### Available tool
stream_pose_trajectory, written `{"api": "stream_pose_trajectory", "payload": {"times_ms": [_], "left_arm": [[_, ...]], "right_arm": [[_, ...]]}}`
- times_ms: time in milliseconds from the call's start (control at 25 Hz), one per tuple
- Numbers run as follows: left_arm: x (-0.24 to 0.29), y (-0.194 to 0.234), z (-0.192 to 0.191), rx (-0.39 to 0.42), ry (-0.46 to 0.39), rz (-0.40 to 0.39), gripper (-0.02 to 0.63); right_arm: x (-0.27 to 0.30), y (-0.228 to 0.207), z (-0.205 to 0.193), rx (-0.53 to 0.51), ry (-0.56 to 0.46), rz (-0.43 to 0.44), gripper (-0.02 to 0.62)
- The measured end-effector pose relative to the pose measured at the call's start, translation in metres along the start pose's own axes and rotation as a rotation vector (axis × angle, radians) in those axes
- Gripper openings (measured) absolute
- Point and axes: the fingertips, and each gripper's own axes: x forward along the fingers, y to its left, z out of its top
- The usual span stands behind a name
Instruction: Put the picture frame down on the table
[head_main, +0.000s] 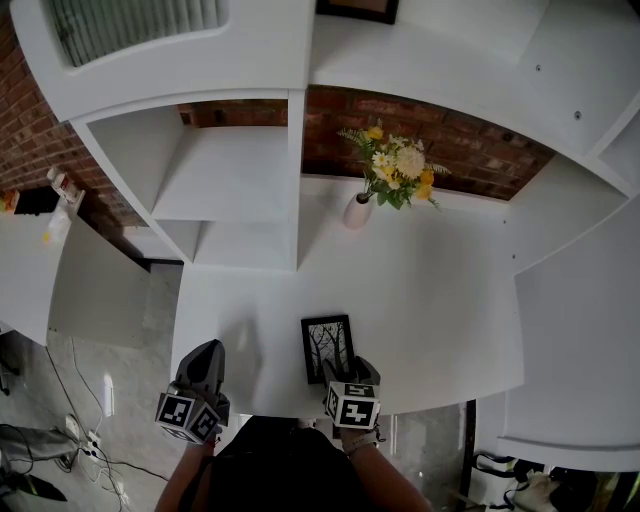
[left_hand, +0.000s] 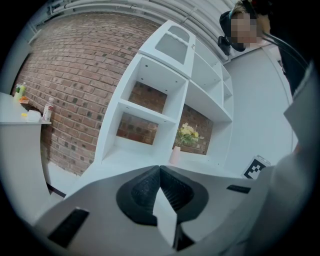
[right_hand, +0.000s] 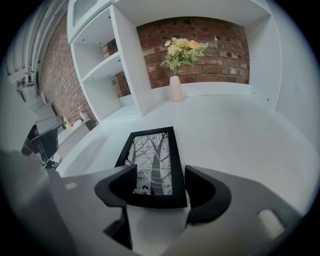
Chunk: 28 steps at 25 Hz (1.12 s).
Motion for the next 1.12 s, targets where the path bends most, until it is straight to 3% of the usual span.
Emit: {"api": "stream_pose_trajectory", "payload": {"times_ms": [480,720,800,1120], "left_arm": [[0.005,-0.004,-0.003,-0.005,0.012,-0.018,-0.009],[0.008,-0.011,-0.006,0.000,0.019,-0.040,-0.009],[0.009,-0.011,-0.006,0.001,0.019,-0.044,-0.009],[0.018,-0.021,-0.003,0.014,0.019,-0.082,-0.009]], "right_arm": [[-0.001,0.001,0.001,0.005,-0.047,0.005,0.307],[-0.012,-0.007,0.016,-0.010,-0.174,0.014,0.298],[-0.018,-0.010,0.021,-0.018,-0.208,0.009,0.265],[-0.044,-0.027,0.035,-0.082,-0.305,-0.007,0.026]]}}
